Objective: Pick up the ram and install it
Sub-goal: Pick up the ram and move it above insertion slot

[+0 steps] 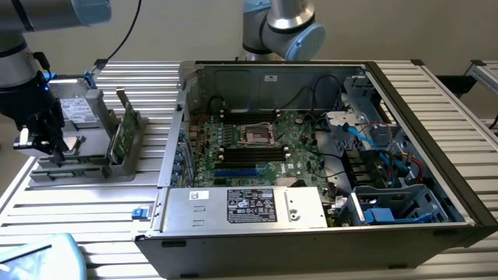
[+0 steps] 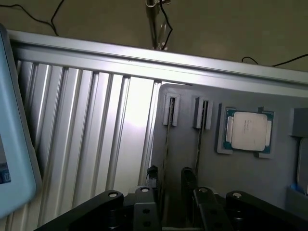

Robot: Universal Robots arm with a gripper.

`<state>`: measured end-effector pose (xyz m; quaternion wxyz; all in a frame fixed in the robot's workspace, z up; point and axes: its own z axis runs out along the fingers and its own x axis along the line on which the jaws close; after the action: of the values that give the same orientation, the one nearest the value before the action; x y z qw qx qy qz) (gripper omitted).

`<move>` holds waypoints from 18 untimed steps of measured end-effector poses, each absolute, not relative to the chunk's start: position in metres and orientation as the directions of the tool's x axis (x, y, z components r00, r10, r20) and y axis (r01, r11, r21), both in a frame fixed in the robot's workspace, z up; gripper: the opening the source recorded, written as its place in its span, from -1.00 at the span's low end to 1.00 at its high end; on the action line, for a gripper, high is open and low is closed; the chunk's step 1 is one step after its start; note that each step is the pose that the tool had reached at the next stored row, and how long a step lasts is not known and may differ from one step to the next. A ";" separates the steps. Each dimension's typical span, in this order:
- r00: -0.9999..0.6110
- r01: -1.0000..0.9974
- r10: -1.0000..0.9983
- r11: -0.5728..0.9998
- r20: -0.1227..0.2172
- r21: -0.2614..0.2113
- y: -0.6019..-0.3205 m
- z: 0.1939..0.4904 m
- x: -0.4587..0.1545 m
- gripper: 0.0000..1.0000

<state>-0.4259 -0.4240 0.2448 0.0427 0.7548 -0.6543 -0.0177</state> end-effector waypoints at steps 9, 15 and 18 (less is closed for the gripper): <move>0.148 -0.986 -0.989 -0.145 0.029 0.088 -0.424 0.228 -0.426 -0.33; 0.152 -0.985 -0.988 -0.149 0.029 0.088 -0.427 0.216 -0.426 -0.33; 0.154 -0.985 -0.988 -0.151 0.029 0.088 -0.428 0.210 -0.426 -0.33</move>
<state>-0.4258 -0.4283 0.2102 0.0428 0.7585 -0.6501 -0.0175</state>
